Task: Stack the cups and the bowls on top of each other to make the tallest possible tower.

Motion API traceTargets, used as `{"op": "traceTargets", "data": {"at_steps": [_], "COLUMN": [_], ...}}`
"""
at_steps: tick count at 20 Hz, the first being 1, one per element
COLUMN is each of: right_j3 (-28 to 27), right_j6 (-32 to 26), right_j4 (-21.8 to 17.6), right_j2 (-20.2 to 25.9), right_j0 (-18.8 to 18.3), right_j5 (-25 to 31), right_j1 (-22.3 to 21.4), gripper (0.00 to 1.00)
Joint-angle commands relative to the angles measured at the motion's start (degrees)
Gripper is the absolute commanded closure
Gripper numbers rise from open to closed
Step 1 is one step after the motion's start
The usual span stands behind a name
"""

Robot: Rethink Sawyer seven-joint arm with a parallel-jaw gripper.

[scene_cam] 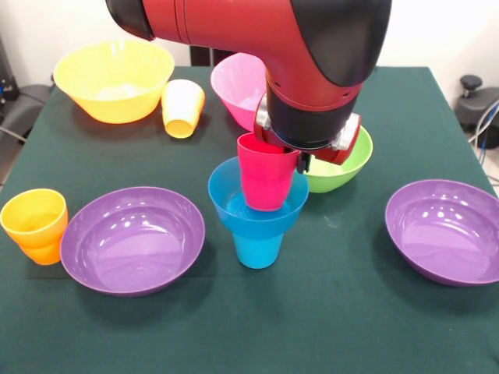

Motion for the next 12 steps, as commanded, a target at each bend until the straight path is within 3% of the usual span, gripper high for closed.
{"op": "traceTargets", "data": {"at_steps": [1,12], "right_j3": [2.7,-0.8], "right_j6": [4.8,2.8], "right_j4": [-1.7,-2.2], "right_j2": [2.9,3.0], "right_j0": [0.3,-0.4], "right_j5": [-5.1,-2.7], "right_j1": [1.6,2.9], "gripper": [1.0,1.0]}}
